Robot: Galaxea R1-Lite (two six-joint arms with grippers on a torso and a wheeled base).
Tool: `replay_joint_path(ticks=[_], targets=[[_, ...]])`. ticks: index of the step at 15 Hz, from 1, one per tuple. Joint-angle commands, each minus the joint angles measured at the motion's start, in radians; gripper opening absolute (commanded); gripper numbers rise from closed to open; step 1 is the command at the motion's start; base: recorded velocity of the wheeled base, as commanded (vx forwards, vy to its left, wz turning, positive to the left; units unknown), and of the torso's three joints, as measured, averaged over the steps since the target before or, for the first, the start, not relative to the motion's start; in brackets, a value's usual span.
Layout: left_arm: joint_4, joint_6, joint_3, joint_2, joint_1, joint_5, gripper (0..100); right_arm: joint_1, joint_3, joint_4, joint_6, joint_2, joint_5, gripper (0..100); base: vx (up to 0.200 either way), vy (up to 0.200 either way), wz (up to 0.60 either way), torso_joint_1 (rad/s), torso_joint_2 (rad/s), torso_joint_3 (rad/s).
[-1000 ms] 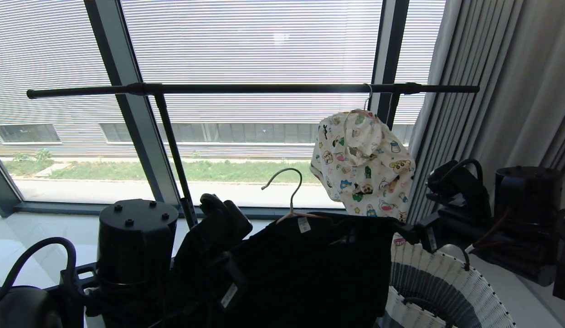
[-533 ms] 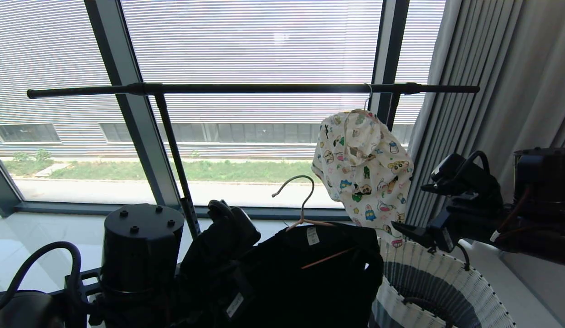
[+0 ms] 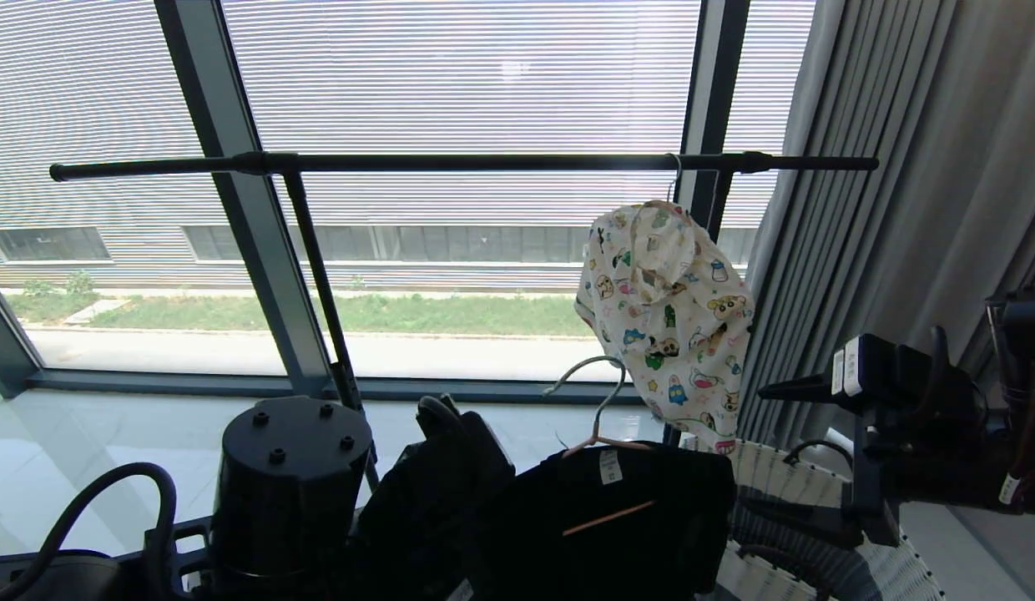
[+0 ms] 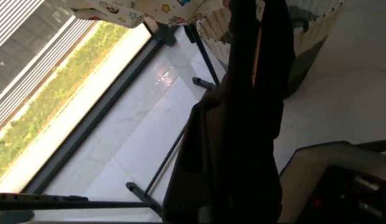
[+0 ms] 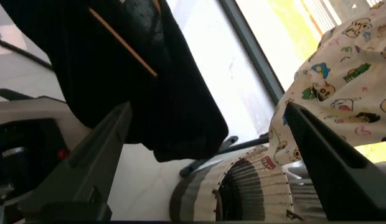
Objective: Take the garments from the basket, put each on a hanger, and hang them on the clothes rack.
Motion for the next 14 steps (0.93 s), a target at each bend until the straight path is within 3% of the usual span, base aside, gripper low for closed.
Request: replay_joint_path(ticks=[1,3,6,14], targets=[[-0.001,0.001,0.000,0.001,-0.094,-0.015,0,0.051,0.000,0.016,-0.029,0.002,0.011,100,0.000,0.000,0.00,0.000,0.00,0.000],[-0.031,0.007,-0.011,0.003,-0.134,-0.016,0,0.123,0.002,0.022,-0.039,0.028,0.017,100,0.000,0.000,0.00,0.000,0.00,0.000],[-0.049,0.012,-0.029,0.000,-0.149,-0.015,0,0.166,0.003,0.024,-0.041,0.071,0.025,100,0.000,0.000,0.00,0.000,0.00,0.000],[-0.050,0.014,-0.055,-0.005,-0.174,-0.013,0,0.097,0.008,0.024,-0.056,0.117,0.019,100,0.000,0.000,0.00,0.000,0.00,0.000]])
